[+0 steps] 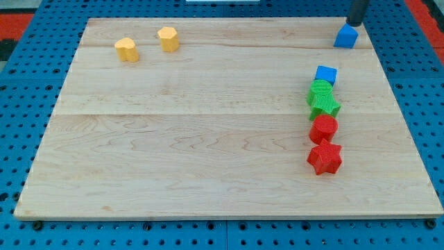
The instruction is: Add the blue triangle into the vertical line of blocks
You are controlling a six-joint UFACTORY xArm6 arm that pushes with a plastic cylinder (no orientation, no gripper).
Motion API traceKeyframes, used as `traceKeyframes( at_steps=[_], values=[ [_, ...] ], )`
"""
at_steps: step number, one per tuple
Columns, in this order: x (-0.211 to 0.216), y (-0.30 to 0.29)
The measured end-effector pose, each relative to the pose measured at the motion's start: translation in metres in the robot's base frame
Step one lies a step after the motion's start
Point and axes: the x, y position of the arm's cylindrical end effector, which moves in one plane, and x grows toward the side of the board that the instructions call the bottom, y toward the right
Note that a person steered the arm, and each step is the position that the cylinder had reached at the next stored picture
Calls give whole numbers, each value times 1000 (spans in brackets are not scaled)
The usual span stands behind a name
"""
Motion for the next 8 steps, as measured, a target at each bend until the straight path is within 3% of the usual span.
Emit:
traceKeyframes(
  at_steps=[2,3,5,7,8],
  values=[
    [9,-62],
    [10,-62],
    [18,-3],
    [25,-38],
    [51,-60]
  ],
)
